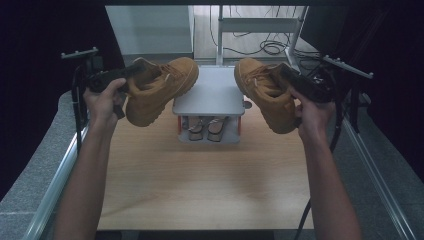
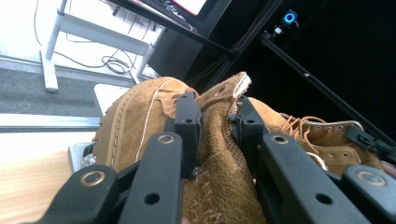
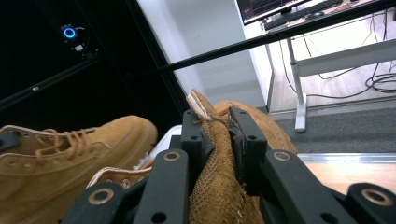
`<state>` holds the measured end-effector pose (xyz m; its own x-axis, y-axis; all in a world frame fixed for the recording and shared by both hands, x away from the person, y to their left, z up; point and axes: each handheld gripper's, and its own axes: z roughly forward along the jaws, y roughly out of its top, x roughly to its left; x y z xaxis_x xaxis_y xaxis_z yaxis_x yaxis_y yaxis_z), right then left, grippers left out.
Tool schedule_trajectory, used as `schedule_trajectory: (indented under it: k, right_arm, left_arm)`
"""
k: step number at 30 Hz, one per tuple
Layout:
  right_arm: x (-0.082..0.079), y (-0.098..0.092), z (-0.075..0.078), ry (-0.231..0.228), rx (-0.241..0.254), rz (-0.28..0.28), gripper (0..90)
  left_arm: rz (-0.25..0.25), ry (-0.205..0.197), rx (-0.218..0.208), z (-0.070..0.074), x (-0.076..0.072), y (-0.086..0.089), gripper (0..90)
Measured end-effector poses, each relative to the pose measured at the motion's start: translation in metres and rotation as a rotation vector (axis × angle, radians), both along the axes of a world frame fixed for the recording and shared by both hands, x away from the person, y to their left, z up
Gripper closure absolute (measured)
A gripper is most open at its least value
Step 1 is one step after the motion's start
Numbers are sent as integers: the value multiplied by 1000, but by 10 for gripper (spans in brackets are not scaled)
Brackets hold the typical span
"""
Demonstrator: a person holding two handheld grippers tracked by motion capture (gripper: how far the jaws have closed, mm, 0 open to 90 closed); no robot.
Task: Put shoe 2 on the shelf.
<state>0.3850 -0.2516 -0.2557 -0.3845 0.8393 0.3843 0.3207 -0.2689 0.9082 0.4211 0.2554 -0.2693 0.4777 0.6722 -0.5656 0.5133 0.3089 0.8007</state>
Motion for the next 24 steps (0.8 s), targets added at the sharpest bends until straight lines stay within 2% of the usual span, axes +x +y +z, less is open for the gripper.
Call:
schedule_trajectory:
  k: [3, 6, 11, 13, 18, 20, 24]
  right_arm:
    - [14, 12, 0, 6, 17, -2, 769]
    - [28, 21, -1, 24, 39, -2, 769]
    - [49, 41, -3, 37, 52, -12, 769]
    - [58, 49, -6, 43, 56, -20, 769]
    - [80, 69, -17, 84, 96, -39, 769]
    - [87, 76, -22, 96, 108, -42, 770]
    - [97, 86, -32, 114, 154, -44, 769]
  left_arm:
    - [16, 7, 4, 0, 13, -12, 763]
    - [30, 7, 25, 2, 24, -21, 763]
    - [54, 26, 9, 1, 40, -32, 763]
    - [66, 40, -5, -1, 46, -36, 763]
    - [91, 66, -7, -6, 60, -47, 762]
    - [88, 84, -29, -11, 66, -52, 762]
    - [86, 90, -20, -19, 75, -54, 761]
